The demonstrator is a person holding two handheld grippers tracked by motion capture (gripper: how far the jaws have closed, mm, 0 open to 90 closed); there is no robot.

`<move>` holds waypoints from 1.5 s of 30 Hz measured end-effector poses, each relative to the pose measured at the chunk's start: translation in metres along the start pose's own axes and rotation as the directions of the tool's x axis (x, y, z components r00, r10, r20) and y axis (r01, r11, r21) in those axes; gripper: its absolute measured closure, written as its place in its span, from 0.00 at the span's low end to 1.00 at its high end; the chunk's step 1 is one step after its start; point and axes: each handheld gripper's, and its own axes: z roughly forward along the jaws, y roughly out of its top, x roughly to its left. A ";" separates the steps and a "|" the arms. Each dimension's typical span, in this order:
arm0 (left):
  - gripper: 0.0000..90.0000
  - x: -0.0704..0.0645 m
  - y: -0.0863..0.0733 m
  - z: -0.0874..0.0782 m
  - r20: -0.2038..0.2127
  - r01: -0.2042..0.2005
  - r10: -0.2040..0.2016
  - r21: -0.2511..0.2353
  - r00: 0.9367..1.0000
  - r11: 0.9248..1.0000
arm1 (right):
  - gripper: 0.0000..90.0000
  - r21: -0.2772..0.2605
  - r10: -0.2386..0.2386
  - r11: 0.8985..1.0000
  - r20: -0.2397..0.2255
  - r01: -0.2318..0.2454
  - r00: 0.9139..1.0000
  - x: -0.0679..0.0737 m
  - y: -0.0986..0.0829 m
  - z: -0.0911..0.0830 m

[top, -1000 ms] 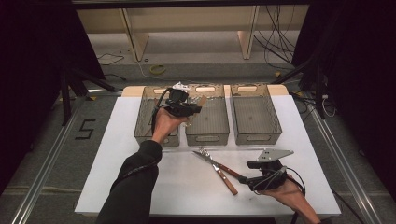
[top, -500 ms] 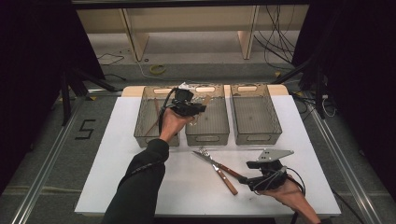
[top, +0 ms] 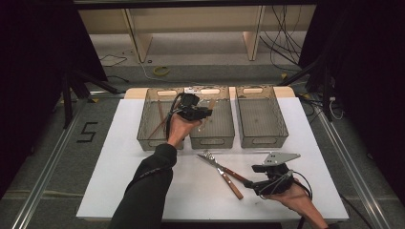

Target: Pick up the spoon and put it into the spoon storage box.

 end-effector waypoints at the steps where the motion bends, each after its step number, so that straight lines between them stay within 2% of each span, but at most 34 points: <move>1: 0.69 0.000 0.000 0.001 -0.003 0.009 -0.009 0.010 1.000 1.000 | 0.35 0.000 0.000 1.000 -0.001 0.000 1.000 0.000 0.000 0.000; 2: 0.63 -0.001 0.000 0.000 -0.004 0.011 -0.011 0.013 1.000 1.000 | 0.35 0.001 -0.001 1.000 -0.001 0.001 1.000 0.000 0.000 0.000; 7: 0.50 -0.002 0.003 -0.013 0.007 0.009 -0.009 0.000 1.000 1.000 | 0.35 -0.001 0.000 1.000 0.002 0.000 1.000 0.000 0.000 0.000; 11: 0.44 -0.004 0.000 -0.030 0.032 -0.006 0.007 -0.010 0.999 1.000 | 0.35 -0.003 0.001 1.000 0.003 -0.001 1.000 0.001 0.001 -0.001; 15: 0.36 -0.005 -0.008 -0.049 0.049 -0.019 0.020 -0.013 0.999 1.000 | 0.35 -0.003 0.004 1.000 0.003 -0.004 1.000 0.001 0.002 -0.001; 17: 0.32 -0.006 -0.014 -0.059 0.060 -0.039 0.040 -0.020 0.997 0.999 | 0.35 -0.001 0.002 1.000 0.006 -0.002 1.000 0.002 0.004 -0.001; 20: 0.28 -0.004 -0.025 -0.073 0.078 -0.037 0.041 -0.050 0.996 0.998 | 0.35 -0.006 0.002 1.000 0.005 -0.002 1.000 0.002 0.006 -0.001; 24: 0.25 -0.004 -0.045 -0.095 0.113 -0.041 0.052 -0.094 0.992 0.995 | 0.35 0.002 0.002 1.000 0.003 -0.002 1.000 0.002 0.009 0.000; 29: 0.22 -0.001 -0.069 -0.112 0.121 -0.032 0.047 -0.124 0.991 0.992 | 0.35 0.033 0.004 0.999 0.007 -0.005 1.000 0.002 0.016 0.004; 32: 0.22 -0.001 -0.079 -0.119 0.119 -0.034 0.049 -0.123 0.992 0.992 | 0.35 0.060 0.009 0.998 0.006 -0.010 1.000 0.001 0.020 0.007; 35: 0.21 -0.004 -0.086 -0.124 0.120 -0.058 0.072 -0.120 0.990 0.991 | 0.35 0.082 0.012 0.997 0.009 -0.013 1.000 0.000 0.023 0.011; 42: 0.20 -0.009 -0.102 -0.133 0.117 -0.081 0.096 -0.124 0.988 0.989 | 0.36 0.119 0.014 0.993 0.009 -0.015 1.000 -0.001 0.028 0.017; 45: 0.20 -0.008 -0.110 -0.138 0.113 -0.075 0.090 -0.137 0.989 0.988 | 0.36 0.126 0.016 0.992 0.005 -0.016 1.000 -0.003 0.029 0.017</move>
